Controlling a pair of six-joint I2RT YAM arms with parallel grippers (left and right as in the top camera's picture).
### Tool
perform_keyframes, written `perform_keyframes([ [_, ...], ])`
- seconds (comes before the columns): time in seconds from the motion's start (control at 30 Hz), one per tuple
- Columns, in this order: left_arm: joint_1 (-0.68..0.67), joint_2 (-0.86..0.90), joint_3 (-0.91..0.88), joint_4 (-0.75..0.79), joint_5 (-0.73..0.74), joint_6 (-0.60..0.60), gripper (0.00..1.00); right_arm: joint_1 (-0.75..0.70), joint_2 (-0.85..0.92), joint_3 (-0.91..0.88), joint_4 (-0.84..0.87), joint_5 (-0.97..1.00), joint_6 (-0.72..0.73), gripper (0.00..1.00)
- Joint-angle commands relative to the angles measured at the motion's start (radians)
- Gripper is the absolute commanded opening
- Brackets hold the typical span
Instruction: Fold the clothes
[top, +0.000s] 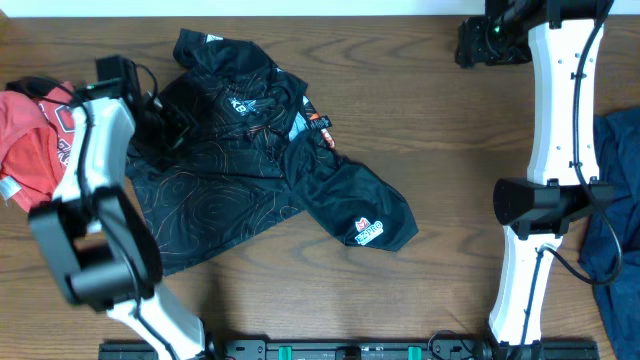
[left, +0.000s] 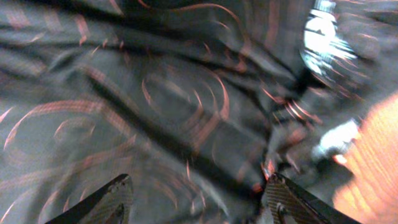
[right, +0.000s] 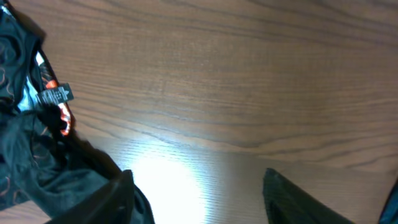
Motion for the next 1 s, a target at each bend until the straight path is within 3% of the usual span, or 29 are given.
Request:
perform_keyframes([
  [0.0,-0.003,-0.108,0.027,-0.083,-0.038,-0.003,0.70,-0.005,-0.028,-0.013,-0.003,-0.018,-0.032,0.50],
  [0.03,-0.006,-0.128,0.027,-0.115,-0.054,0.002,0.70,-0.005,-0.028,-0.025,-0.003,-0.043,-0.053,0.50],
  [0.2,-0.033,-0.190,-0.002,-0.243,-0.114,0.027,0.71,-0.002,-0.028,-0.130,-0.003,-0.211,-0.151,0.72],
  [0.43,-0.052,-0.193,-0.115,-0.252,-0.142,0.036,0.71,0.071,-0.028,-0.339,0.037,-0.285,-0.164,0.62],
  [0.67,-0.052,-0.193,-0.184,-0.165,-0.141,0.039,0.70,0.273,-0.028,-0.483,0.094,-0.291,-0.177,0.57],
  [0.97,-0.052,-0.193,-0.184,-0.136,-0.141,0.066,0.71,0.462,-0.028,-0.621,0.145,-0.330,-0.163,0.65],
])
